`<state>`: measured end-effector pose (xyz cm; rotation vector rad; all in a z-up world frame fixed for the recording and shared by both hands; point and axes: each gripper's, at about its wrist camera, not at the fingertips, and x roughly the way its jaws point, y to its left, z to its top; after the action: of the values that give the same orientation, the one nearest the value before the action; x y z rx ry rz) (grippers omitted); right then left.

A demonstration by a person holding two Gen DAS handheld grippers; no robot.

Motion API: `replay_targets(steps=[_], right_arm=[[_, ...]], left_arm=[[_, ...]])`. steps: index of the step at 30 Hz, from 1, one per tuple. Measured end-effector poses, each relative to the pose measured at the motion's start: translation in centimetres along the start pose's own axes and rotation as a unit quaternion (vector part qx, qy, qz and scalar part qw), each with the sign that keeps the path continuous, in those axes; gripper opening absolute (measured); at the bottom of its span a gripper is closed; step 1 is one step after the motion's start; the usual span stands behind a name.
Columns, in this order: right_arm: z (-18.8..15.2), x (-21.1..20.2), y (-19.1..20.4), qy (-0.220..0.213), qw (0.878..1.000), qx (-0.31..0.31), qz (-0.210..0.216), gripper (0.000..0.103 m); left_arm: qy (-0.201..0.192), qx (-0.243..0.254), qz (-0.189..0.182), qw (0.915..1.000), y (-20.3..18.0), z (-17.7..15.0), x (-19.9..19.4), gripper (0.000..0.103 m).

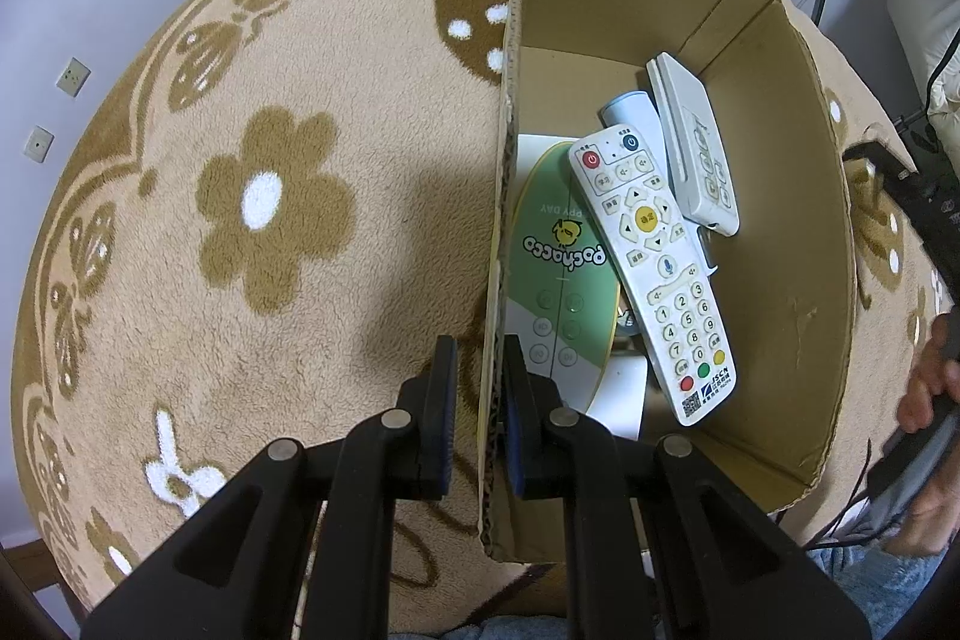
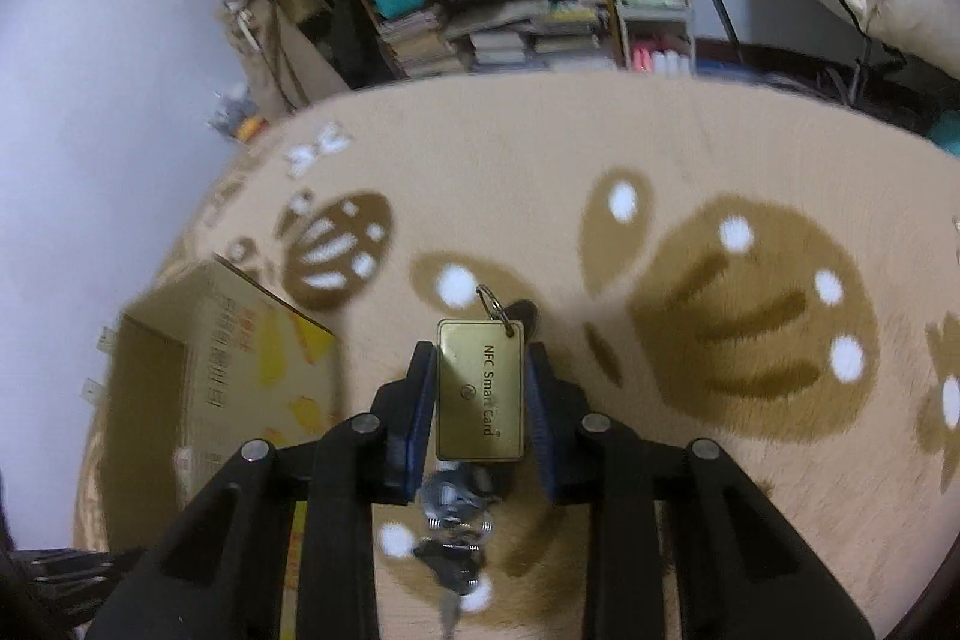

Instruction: Organize rigid objects

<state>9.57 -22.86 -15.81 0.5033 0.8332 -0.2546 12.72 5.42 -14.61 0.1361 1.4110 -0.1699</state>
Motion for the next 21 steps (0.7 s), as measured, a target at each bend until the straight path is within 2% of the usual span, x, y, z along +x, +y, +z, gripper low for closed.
replay_targets(steps=[10,21], right_arm=[[1.3,-5.0,5.8,-0.061,0.992,-0.036,0.101,0.031],[-1.8,-4.9,12.7,-0.028,0.978,-0.107,0.176,0.031]], left_arm=[[0.003,0.001,0.003,1.0000,0.0,0.0,0.1,0.014],[0.001,0.002,0.005,1.0000,-0.2,-0.1,0.0,0.014]])
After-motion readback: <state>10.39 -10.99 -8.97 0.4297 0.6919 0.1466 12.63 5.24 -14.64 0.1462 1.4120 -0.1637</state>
